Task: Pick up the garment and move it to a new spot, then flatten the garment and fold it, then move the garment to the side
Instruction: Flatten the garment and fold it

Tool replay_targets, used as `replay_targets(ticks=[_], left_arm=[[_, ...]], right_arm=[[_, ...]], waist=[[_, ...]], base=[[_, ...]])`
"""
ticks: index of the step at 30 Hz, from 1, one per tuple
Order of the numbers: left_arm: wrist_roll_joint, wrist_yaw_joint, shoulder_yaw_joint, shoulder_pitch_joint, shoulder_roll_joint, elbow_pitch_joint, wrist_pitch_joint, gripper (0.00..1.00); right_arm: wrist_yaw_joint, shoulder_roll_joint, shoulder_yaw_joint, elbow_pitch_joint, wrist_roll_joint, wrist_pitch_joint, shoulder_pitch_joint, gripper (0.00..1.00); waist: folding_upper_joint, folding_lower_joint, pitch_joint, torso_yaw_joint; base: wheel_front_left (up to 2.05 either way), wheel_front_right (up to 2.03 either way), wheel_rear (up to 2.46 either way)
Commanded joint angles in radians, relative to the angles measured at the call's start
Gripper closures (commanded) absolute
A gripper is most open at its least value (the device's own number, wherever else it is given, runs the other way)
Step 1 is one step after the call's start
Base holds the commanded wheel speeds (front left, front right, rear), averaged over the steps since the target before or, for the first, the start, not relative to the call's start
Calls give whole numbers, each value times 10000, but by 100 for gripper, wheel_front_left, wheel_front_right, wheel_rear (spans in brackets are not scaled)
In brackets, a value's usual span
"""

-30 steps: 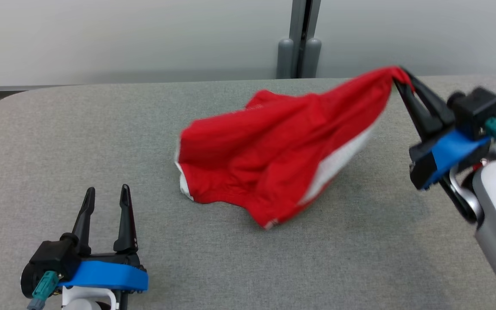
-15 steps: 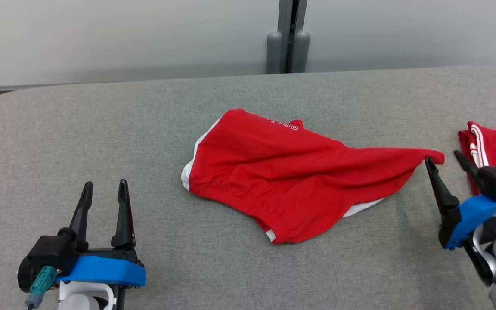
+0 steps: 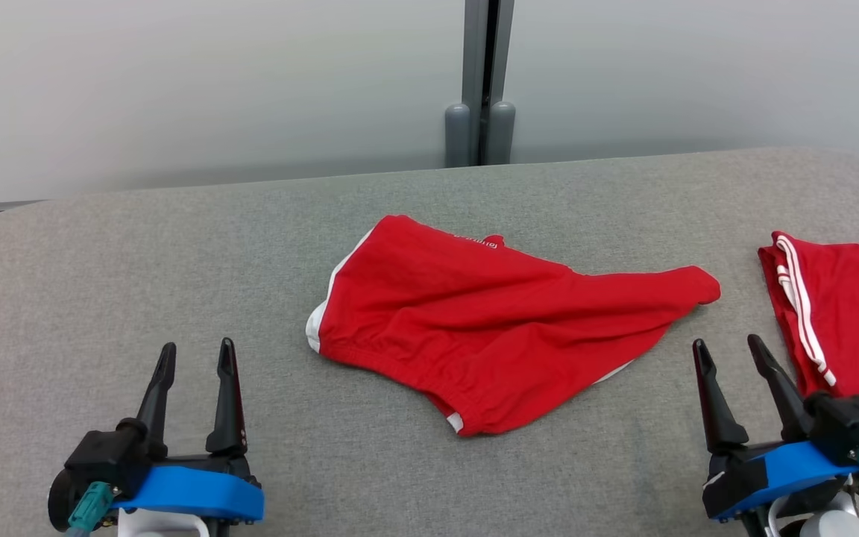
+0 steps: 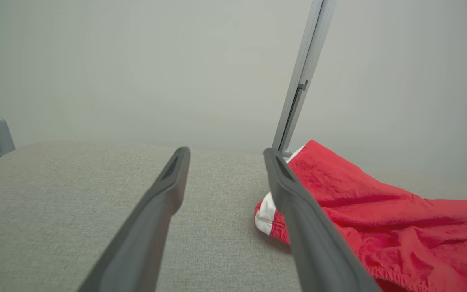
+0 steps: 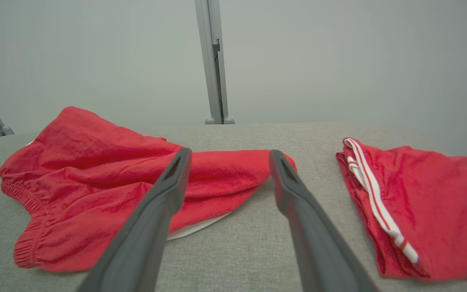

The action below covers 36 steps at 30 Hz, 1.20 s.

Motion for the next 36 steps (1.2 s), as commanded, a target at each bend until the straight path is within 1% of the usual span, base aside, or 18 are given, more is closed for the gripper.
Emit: replay_targets(ticks=[1, 4, 7, 11, 13, 16, 19, 21, 23, 27, 32, 33, 34, 35, 36], left_arm=[[70, -54, -50, 44, 12, -14, -44, 0], [85, -94, -293, 97, -31, 44, -44, 0], [45, -154, -976, 59, -95, 193, 121, 0], [-207, -219, -2185, -172, -170, 537, 747, 0], [-466, -224, -3007, -315, -168, 716, 1129, 0], [-1056, -225, -4229, -561, 14, 914, 1589, 0], [-1647, -200, -5077, -880, 274, 1105, 1866, 0], [-1942, -201, -5367, -1091, 384, 1314, 1960, 0], [-2153, -201, -5415, -1270, 467, 1639, 2084, 0], [-2552, -202, -5341, -1555, 399, 2149, 2382, 0], [-3189, -203, -5528, -1866, 350, 2408, 2480, 0], [-3307, -203, -5594, -1947, 359, 2428, 2461, 25], [-3439, -203, -5639, -2027, 365, 2426, 2398, 66], [-3531, -203, -5700, -2107, 394, 2446, 2357, 100], [-3650, -203, -5725, -2182, 419, 2484, 2277, 100]], right_arm=[[1, 24, -22, -124, -52, 32, 160, 0], [1, 246, 128, -380, -24, 172, 368, 0], [1, 296, 187, -592, -57, 289, 450, 0], [1, 324, 186, -813, -88, 409, 399, 0], [1, 335, 238, -871, -129, 436, 364, 0], [1, 398, 335, -891, -105, 447, 335, 0], [1, 496, 513, -830, -68, 416, 333, 0], [1, 556, 680, -780, -34, 402, 341, 0], [1, 582, 806, -707, 26, 340, 290, 0], [1, 649, 1041, -559, 67, 241, 94, 0], [1, 666, 1099, -462, 128, 157, -45, 0], [1, 659, 1105, -447, 134, 138, -50, 0], [1, 649, 1111, -438, 142, 148, -58, 0], [1, 639, 1118, -429, 152, 134, -70, 0], [1, 627, 1128, -422, 153, 118, -79, 0]], waist=[[-1, 1, -27, -49], [-1, 1, -21, -126], [-1, 1, 32, -190], [-1, 1, 167, -321], [-1, 1, 233, -419], [-1, 1, 319, -622], [-1, 1, 417, -852], [-1, 1, 494, -1001], [-1, 1, 563, -1139], [-1, 1, 672, -1382], [-1, 1, 741, -1560], [-1, 1, 750, -1583], [-1, 1, 759, -1601], [-1, 1, 766, -1615], [-1, 1, 768, -1626]], base=[[0, 0, 0], [0, 0, 0], [0, 0, 0], [0, 0, 0], [0, 0, 0], [0, 0, 0], [0, 0, 0], [0, 0, 0], [0, 0, 0], [0, 0, 0], [0, 0, 0], [0, 0, 0], [0, 0, 0], [0, 0, 0], [0, 0, 0]])
